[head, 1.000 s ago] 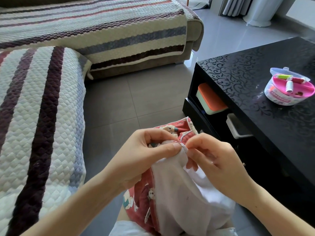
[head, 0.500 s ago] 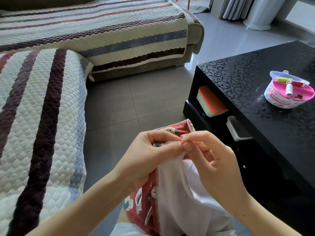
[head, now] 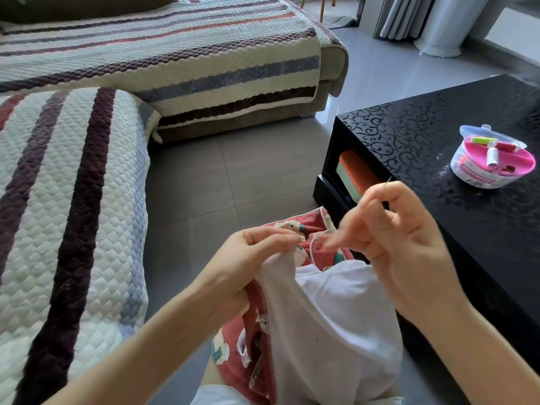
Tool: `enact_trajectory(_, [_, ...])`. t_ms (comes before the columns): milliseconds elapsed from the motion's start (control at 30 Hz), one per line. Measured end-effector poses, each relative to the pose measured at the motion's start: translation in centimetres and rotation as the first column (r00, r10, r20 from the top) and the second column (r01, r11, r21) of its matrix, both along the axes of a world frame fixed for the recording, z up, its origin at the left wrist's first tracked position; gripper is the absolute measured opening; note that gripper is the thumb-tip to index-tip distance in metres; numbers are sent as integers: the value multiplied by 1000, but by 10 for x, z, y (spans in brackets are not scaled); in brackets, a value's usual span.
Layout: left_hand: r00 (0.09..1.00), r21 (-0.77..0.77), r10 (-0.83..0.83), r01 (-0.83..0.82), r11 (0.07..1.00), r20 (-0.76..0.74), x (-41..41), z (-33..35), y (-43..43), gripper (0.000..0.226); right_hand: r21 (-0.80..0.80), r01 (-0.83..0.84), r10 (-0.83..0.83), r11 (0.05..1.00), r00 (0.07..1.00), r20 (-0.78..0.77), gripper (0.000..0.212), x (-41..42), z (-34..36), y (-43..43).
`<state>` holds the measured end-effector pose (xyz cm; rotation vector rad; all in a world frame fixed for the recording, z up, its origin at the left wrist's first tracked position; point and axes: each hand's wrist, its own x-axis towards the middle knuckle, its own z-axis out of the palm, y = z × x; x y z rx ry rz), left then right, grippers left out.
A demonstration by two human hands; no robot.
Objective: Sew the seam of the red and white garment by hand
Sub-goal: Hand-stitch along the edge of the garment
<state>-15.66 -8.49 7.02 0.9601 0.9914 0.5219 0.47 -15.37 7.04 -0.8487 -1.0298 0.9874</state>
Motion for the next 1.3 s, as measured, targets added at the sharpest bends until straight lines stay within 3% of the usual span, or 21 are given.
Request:
enact_trajectory(67, [999, -22, 5, -3, 1000, 51, -2, 2, 3, 4, -28, -44, 38, 999, 979, -199, 13, 16, 0, 3])
enact_trajectory(133, [995, -46, -13, 17, 999, 102, -4, 3, 5, 4, -43, 16, -27, 999, 964, -264, 10, 33, 0, 7])
enact_trajectory(200, [989, -62, -35, 45, 997, 142, -5, 5, 6, 7, -62, 141, -148, 988, 981, -127, 12, 43, -4, 11])
enact_trajectory(267, [983, -76, -51, 65, 995, 178, -5, 7, 7, 9, -63, 210, -201, 976, 971, 132, 11, 40, -10, 13])
enact_trajectory(367, [974, -76, -68, 86, 993, 214, -3, 9, 6, 12, -67, 143, -96, 987, 879, 467, 15, 20, -23, 14])
enact_trajectory(600, [959, -71, -110, 132, 989, 260, -6, 5, 8, 10, -81, 126, -48, 989, 777, 627, 13, 0, -37, 17])
enact_trajectory(933, [940, -94, -104, 141, 986, 326, -3, 11, 5, 21, -111, -7, 57, 994, 888, 457, 13, -7, -31, 15])
enact_trajectory(1033, [935, -101, -130, 172, 980, 330, -4, 8, 6, 12, -111, -92, 124, 990, 935, 333, 19, -9, -28, 14])
enact_trajectory(1200, [949, -133, -88, 133, 982, 302, -2, 8, 6, 17, -93, -135, 141, 986, 988, 61, 11, -8, -22, 12])
enact_trajectory(1300, [955, -122, -80, 119, 985, 285, -2, 9, 4, 19, -110, -156, 143, 982, 983, -120, 22, -3, -20, 16])
